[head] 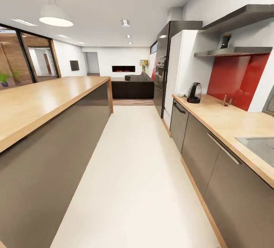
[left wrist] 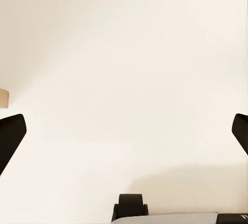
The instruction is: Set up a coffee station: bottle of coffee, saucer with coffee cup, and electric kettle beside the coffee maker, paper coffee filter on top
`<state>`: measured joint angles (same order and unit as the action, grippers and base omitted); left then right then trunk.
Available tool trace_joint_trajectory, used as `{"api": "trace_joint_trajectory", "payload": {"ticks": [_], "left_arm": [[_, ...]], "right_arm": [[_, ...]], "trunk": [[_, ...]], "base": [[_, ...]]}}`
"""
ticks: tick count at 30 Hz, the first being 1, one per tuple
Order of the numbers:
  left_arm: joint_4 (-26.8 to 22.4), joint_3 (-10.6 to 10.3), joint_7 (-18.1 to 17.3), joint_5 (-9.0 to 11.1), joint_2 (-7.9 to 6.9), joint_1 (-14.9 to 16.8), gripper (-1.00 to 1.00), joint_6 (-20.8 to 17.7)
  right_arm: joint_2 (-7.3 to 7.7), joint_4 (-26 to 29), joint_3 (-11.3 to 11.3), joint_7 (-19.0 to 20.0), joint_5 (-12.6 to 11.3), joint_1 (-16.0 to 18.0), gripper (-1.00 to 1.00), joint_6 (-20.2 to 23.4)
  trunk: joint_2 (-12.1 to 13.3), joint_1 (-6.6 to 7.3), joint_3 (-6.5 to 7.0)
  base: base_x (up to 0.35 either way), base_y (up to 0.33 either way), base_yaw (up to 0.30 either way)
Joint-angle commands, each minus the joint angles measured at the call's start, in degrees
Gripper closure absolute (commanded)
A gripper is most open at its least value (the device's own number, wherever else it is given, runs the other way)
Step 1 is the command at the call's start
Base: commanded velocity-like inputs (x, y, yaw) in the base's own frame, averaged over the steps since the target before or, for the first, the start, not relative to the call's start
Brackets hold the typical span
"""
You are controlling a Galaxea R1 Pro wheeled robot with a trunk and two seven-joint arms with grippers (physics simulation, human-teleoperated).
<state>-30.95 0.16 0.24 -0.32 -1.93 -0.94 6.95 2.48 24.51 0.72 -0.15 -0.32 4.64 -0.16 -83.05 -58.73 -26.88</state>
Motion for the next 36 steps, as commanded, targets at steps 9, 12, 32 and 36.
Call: {"api": "trace_joint_trajectory", "payload": {"ticks": [9, 12, 32, 36], "left_arm": [[-0.08, -0.05, -0.09, -0.04, 0.00, -0.03, -1.00, 0.08], [-0.08, -0.06, -0.12, -0.04, 0.00, -0.03, -1.00, 0.08], [-0.08, 0.01, -0.15, -0.04, 0.00, -0.03, -1.00, 0.08], [-0.08, 0.01, -0.15, -0.04, 0.00, -0.03, -1.00, 0.08]], "right_arm": [[-0.01, -0.01, 0.09, -0.03, -0.03, 0.04, -1.00, 0.04], [-0.01, -0.02, 0.11, -0.03, -0.03, 0.05, -1.00, 0.05], [-0.01, -0.07, 0.04, -0.03, 0.02, 0.03, -1.00, -0.02], [-0.01, -0.07, 0.02, -0.03, 0.01, 0.04, -1.00, -0.02]], "trunk": [[-0.03, 0.00, -0.05], [-0.03, 0.00, -0.05], [-0.03, 0.00, -0.05], [-0.03, 0.00, -0.05]], "base": [[0.000, 0.040, -0.208], [0.000, 0.227, -0.049], [0.000, 0.087, -0.180], [0.000, 0.001, -0.254]]}}
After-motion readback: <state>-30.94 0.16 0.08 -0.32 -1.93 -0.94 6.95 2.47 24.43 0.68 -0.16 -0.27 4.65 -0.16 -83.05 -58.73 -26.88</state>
